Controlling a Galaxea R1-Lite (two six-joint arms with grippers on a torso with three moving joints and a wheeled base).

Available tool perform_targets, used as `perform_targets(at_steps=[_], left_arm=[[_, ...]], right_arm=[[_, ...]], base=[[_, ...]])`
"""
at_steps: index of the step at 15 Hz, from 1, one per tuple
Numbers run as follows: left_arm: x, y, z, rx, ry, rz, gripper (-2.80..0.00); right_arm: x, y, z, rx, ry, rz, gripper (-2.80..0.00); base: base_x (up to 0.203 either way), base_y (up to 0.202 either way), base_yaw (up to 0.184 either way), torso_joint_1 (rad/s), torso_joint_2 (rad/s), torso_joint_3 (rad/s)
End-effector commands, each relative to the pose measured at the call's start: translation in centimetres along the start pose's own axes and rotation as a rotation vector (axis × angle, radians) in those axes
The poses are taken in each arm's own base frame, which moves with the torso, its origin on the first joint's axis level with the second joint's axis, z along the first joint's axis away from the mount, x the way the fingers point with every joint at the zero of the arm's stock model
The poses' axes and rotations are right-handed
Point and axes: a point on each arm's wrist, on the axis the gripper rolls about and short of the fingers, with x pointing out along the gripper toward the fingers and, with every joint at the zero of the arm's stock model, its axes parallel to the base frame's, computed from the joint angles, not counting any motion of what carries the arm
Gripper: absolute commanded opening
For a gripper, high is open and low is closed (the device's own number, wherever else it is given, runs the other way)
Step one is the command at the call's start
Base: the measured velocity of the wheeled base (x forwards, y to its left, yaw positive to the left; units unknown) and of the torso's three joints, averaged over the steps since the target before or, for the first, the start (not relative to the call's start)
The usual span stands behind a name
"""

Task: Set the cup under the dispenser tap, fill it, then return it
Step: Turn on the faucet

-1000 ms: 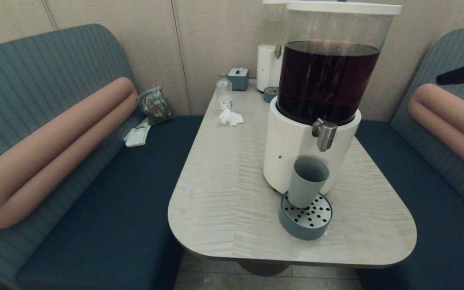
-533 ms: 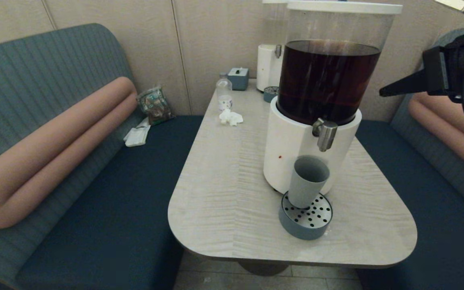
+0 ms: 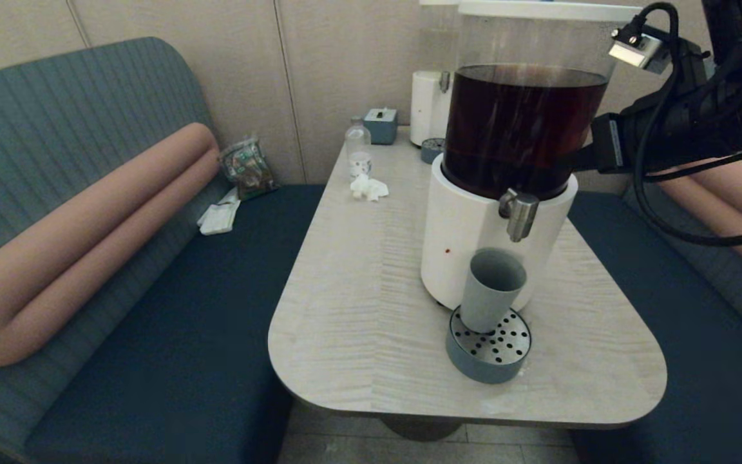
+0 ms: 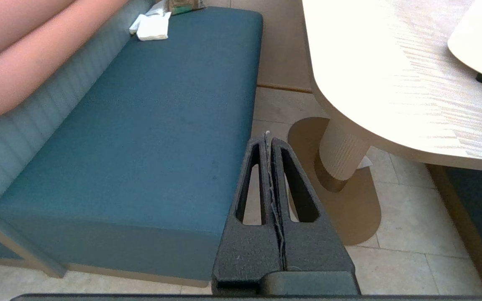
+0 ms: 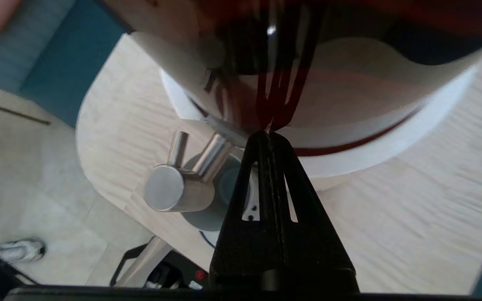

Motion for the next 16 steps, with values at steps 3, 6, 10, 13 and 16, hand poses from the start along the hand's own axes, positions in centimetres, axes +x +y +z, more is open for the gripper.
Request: perform_targets(at_steps=[3,6,10,13,16], left_arm=[[0.0,0.0,0.0,-0.001,0.001,0.001,-2.80],[0.0,0.0,0.0,-0.001,0.001,0.001,-2.80],[0.0,0.0,0.0,-0.001,0.001,0.002,-2.80],[0.0,0.0,0.0,-0.001,0.001,0.001,-2.80],[0.0,0.0,0.0,-0.001,0.001,0.001,-2.80]], right_arm=[[1.6,-0.4,0.0,0.000,0.003,0.017,-2.80],[2.3,-0.5,0.0,0.000,-0.006,0.027,-2.80],[2.7,-0.6,-0.2,0.004,0.003,0.032,-2.80],[2.1,-0.5,-0.5,0.004,0.008,0.032,-2.80],[1.4,-0.3,-0.5,0.002,0.001,0.032,-2.80]], base=[[0.000,0.000,0.000,0.000,0.00,0.000],[0.000,0.000,0.000,0.000,0.00,0.000],[0.000,0.000,0.000,0.000,0.00,0.000],[0.000,0.000,0.000,0.000,0.00,0.000],[0.000,0.000,0.000,0.000,0.00,0.000]])
